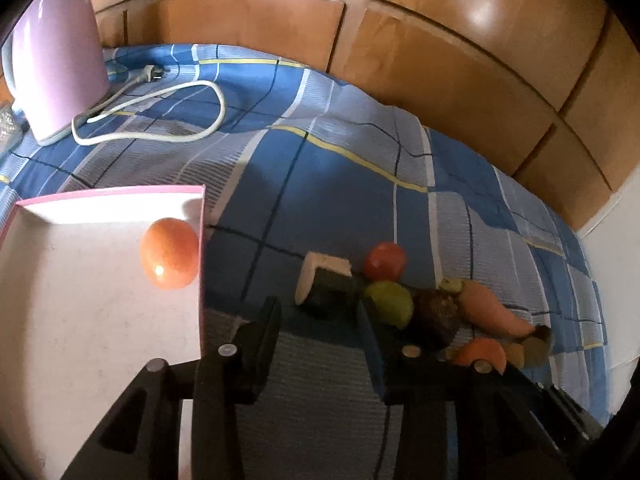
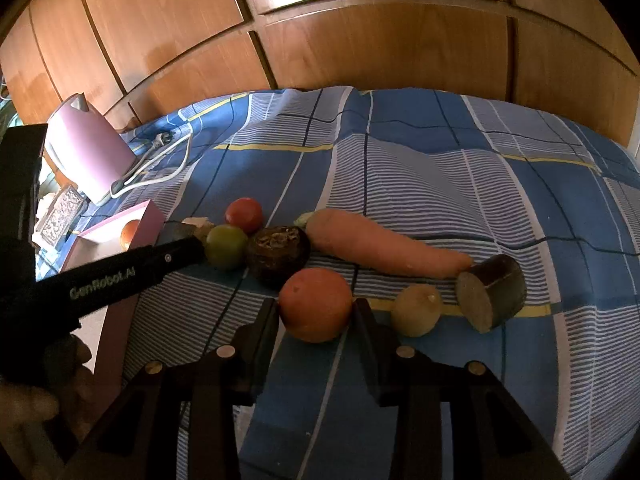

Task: Organize fruits
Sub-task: 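Carry the taro piece into the tray and open the left tool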

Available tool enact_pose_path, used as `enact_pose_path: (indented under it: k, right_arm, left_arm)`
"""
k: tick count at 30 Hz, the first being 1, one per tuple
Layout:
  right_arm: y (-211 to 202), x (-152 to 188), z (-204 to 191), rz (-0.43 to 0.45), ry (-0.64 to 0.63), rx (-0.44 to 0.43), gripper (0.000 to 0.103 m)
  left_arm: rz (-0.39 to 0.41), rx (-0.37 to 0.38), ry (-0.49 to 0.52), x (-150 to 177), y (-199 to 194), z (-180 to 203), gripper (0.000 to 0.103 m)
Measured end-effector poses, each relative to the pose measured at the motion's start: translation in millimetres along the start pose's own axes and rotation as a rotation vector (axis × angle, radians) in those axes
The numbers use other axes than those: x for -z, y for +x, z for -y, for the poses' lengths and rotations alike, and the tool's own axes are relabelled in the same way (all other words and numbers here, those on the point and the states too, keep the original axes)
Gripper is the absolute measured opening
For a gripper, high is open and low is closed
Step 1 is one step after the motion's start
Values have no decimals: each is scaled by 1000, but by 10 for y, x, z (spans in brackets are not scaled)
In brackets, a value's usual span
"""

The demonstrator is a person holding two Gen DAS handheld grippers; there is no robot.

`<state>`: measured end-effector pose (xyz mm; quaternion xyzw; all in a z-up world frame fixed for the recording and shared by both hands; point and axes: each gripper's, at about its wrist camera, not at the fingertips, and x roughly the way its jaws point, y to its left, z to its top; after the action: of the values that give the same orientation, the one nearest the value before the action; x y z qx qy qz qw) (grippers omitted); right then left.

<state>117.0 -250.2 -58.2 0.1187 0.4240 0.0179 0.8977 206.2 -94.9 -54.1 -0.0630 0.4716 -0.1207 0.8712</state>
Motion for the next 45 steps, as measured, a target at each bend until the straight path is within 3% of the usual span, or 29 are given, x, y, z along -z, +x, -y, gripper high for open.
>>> enact_pose_path:
  k: [5, 7, 17, 31, 45]
  right_arm:
    - [4, -1, 11, 5, -2, -3, 38]
    - [8, -8, 16, 6, 0, -5, 38]
    - [-15, -2, 4, -2, 1, -16, 38]
    - [-211, 195, -70, -37, -13, -31, 38]
    - [-510, 312, -253, -13, -44, -30, 38]
  left_arm:
    - [2, -1, 20, -73, 54, 17, 38]
    - [-13, 8, 21, -86, 94, 19, 27]
    - [6, 37, 36, 57, -89, 25, 26]
    - [22, 46, 95, 539, -481, 171, 26]
    - [85, 34, 92, 672, -922, 129, 26]
